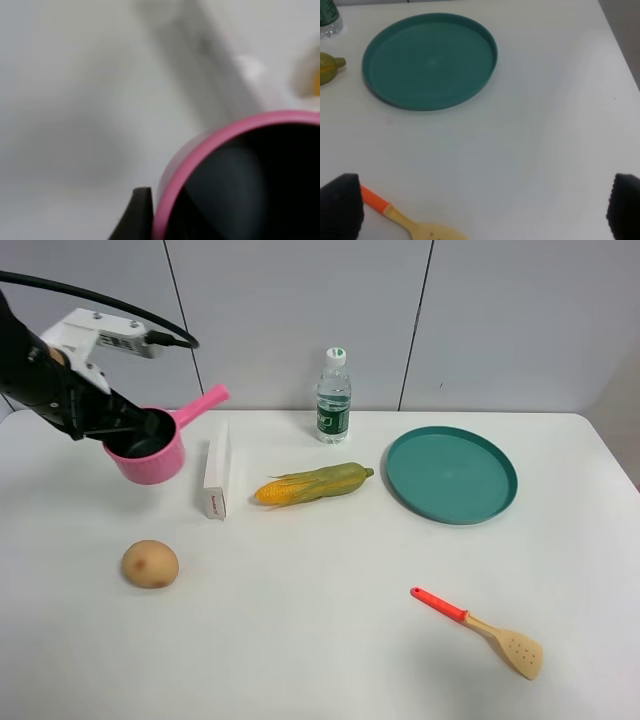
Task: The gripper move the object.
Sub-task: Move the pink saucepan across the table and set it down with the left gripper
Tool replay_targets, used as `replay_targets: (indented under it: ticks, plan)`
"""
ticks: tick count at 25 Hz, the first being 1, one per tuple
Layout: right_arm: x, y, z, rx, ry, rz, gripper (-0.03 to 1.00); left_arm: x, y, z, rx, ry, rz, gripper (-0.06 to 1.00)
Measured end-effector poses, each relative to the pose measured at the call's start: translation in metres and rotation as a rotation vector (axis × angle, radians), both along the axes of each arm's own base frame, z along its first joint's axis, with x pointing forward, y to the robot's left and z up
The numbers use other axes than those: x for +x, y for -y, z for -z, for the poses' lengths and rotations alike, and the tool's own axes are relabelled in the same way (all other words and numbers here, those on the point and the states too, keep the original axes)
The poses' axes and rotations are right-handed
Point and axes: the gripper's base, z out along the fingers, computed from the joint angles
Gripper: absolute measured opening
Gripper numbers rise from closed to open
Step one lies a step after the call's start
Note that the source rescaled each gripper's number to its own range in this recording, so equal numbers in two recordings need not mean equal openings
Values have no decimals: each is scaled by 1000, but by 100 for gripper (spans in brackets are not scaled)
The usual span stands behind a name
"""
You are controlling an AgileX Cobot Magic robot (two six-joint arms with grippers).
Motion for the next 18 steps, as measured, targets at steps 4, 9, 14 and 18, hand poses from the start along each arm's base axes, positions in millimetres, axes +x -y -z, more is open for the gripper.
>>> replay_targets:
  ticks: [4, 9, 14, 18]
  plan:
    - [0, 0, 0, 0, 0, 0, 100, 10, -42, 1, 10, 16, -117, 0]
    - [0, 0, 0, 0, 0, 0, 100, 30, -56, 21, 38, -39, -119, 0]
    - [0, 0, 0, 0, 0, 0, 100, 53, -52, 44, -32, -81, -134, 0]
    - [0, 0, 0, 0, 0, 0, 100, 67, -47, 72, -101, -104, -134, 0]
